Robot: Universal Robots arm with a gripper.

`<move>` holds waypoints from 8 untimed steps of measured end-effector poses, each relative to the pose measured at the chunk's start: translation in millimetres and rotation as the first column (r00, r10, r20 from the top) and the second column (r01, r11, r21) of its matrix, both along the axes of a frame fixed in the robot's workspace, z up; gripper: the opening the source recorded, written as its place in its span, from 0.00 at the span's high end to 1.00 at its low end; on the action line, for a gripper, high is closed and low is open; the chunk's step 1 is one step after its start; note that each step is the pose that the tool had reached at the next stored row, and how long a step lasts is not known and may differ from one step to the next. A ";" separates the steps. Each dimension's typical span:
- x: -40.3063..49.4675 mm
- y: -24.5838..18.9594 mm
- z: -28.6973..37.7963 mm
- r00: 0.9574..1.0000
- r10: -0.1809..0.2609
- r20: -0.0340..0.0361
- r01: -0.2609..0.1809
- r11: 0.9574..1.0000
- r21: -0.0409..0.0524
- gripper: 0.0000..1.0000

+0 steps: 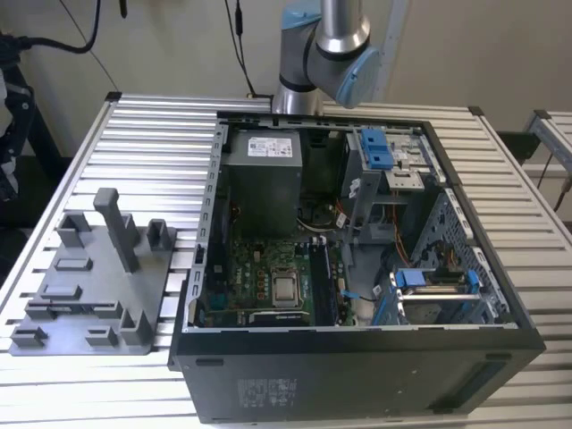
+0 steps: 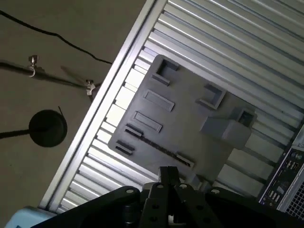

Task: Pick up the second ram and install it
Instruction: 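Pick up the second ram and move it above second insertion slot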

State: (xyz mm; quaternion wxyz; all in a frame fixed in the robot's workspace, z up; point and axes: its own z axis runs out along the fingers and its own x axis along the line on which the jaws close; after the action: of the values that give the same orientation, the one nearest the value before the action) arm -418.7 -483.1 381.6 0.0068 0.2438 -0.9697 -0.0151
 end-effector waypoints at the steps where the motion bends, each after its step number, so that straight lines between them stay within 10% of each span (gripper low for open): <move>1: 0.0 0.0 -0.1 1.000 0.011 0.000 -0.011 1.000 -0.001 0.89; 8: 0.0 0.4 0.0 0.995 0.101 -0.001 -0.101 0.995 -0.012 0.89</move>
State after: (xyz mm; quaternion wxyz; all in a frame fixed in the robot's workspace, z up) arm -418.7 -482.8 381.6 0.0091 0.2924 -0.9562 -0.0086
